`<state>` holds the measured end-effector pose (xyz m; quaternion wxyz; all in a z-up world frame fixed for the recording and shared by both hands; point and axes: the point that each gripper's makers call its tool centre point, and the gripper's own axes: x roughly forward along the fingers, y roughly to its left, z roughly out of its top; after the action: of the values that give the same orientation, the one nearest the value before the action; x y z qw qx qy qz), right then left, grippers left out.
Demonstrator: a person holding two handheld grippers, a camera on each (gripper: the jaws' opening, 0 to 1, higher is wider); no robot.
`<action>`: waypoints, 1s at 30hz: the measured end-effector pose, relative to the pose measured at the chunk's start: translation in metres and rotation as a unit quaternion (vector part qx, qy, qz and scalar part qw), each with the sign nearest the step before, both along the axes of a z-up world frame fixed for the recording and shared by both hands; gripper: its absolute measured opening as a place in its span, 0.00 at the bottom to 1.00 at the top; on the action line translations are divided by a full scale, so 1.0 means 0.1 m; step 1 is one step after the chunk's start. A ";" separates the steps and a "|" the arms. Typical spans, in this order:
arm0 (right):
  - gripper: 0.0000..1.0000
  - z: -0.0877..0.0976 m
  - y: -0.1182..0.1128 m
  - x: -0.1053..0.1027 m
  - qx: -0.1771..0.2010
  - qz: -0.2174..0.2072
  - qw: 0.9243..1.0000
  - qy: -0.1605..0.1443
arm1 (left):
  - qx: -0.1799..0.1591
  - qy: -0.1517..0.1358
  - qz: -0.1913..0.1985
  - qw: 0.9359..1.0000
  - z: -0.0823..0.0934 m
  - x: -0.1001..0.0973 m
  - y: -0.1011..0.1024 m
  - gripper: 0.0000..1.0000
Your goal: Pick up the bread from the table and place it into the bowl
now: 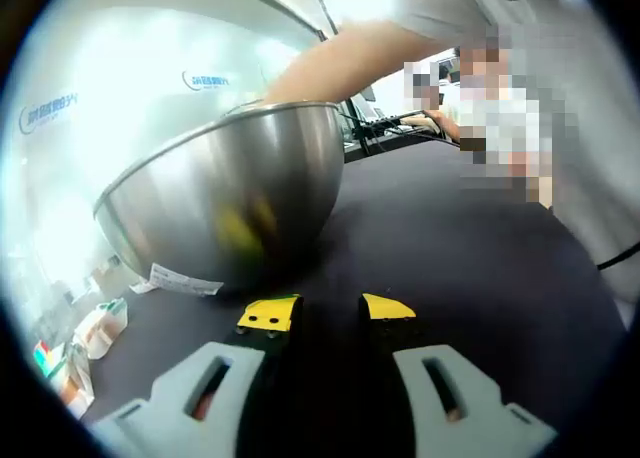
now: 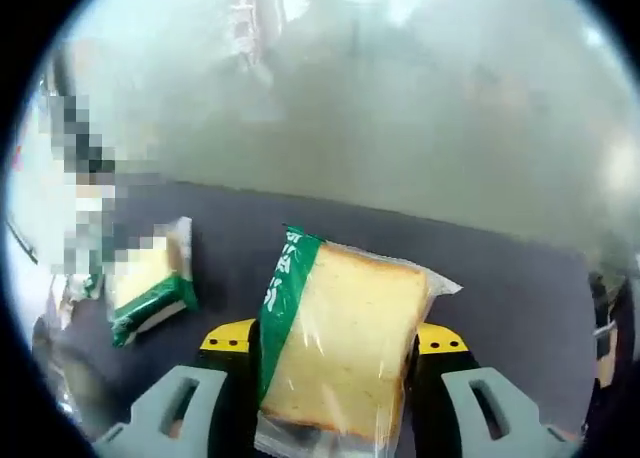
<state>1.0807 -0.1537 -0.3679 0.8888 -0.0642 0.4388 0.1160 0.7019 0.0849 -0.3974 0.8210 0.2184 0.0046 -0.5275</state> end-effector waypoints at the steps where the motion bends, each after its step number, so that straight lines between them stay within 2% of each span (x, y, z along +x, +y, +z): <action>1: 0.54 0.10 -0.01 0.00 0.001 0.006 1.000 -0.006 | 0.000 0.000 0.000 1.000 0.00 0.00 0.00 0.18; 3: 0.54 0.30 0.00 -0.01 -0.003 0.026 0.999 -0.034 | 0.000 -0.001 0.000 1.000 0.00 0.00 0.00 0.18; 4: 0.54 0.37 -0.02 -0.06 -0.009 0.032 0.999 -0.037 | 0.001 -0.001 0.000 1.000 0.00 0.00 0.00 0.18; 5: 0.54 0.42 0.03 -0.25 -0.006 0.032 0.999 -0.036 | 0.000 -0.001 0.000 1.000 0.00 0.00 0.00 0.18; 8: 0.54 0.64 0.14 -0.45 0.003 0.063 0.996 -0.055 | 0.000 0.000 0.000 1.000 0.00 0.00 0.00 0.18; 9: 0.54 0.83 0.20 -0.49 0.005 0.092 0.993 -0.074 | 0.000 0.000 0.000 1.000 0.00 0.00 0.00 0.18; 12: 0.54 1.09 0.32 -0.74 -0.002 0.131 0.987 -0.089 | -0.001 0.000 0.000 1.000 0.00 0.00 0.00 0.18; 14: 0.54 1.21 0.44 -1.02 -0.011 0.163 0.982 -0.090 | -0.001 -0.001 0.000 1.000 0.00 0.00 0.00 0.18; 16: 0.54 1.31 0.58 -1.27 -0.012 0.204 0.974 -0.094 | -0.002 -0.001 0.000 1.000 0.00 0.00 0.00 0.18; 17: 0.54 1.36 0.62 -1.33 -0.010 0.222 0.970 -0.093 | -0.002 -0.002 0.001 1.000 0.00 0.00 0.00 0.18; 19: 0.54 1.39 0.80 -1.59 -0.007 0.268 0.958 -0.100 | -0.002 -0.002 0.001 1.000 0.00 -0.01 0.00 0.18; 21: 0.54 1.35 0.99 -1.83 0.012 0.296 0.951 -0.090 | -0.002 -0.004 0.000 1.000 0.01 -0.01 0.00 0.18; 22: 0.54 1.34 1.05 -1.89 0.015 0.306 0.948 -0.090 | -0.002 -0.004 0.001 1.000 0.01 -0.01 0.00 0.18; 24: 0.54 1.25 1.19 -2.08 0.005 0.339 0.938 -0.080 | -0.002 -0.003 0.000 1.000 0.01 -0.01 0.00 0.18; 27: 0.54 1.11 1.36 -2.35 -0.023 0.392 0.917 -0.065 | -0.003 -0.006 0.000 1.000 0.01 -0.01 0.00 0.18; 30: 0.54 0.96 1.54 -2.55 -0.031 0.426 0.903 -0.049 | -0.003 -0.005 0.001 1.000 0.01 -0.01 0.00 0.18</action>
<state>0.8253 0.0000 -0.2717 0.7722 -0.2778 0.3289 0.4672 0.7009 0.0848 -0.3966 0.8222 0.2185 -0.0008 -0.5256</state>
